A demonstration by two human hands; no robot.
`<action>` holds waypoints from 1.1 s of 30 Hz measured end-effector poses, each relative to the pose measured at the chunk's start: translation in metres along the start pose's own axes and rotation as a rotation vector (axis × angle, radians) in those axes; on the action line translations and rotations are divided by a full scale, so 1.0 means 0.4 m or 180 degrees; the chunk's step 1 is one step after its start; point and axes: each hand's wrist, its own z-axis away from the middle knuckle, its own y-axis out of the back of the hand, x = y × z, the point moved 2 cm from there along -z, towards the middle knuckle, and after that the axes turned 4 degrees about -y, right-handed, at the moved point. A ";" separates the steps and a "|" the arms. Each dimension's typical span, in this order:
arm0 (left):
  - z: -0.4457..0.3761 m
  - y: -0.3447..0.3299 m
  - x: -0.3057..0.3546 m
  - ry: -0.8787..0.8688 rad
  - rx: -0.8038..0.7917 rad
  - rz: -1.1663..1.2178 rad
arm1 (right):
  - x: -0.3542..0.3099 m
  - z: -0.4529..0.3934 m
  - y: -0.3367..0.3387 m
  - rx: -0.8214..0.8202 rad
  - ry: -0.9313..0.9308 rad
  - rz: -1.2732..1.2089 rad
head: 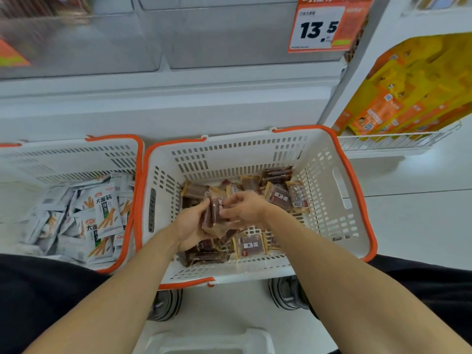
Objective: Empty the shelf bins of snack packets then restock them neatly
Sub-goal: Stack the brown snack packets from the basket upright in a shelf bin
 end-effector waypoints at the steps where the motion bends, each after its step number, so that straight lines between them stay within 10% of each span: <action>1: 0.001 0.000 0.000 -0.0032 0.0095 0.0072 | 0.004 -0.007 0.007 0.0193 0.0029 0.0016; 16: -0.028 -0.024 -0.040 -0.0331 0.0624 0.0330 | 0.040 -0.038 0.024 -0.0332 0.0050 0.0259; 23: -0.040 0.032 -0.089 -0.0161 0.1108 -0.0021 | 0.139 -0.119 0.130 0.1988 0.0400 0.1406; 33: -0.028 0.039 -0.099 0.0019 0.1044 -0.0089 | 0.070 -0.209 0.036 0.1384 0.0950 0.3319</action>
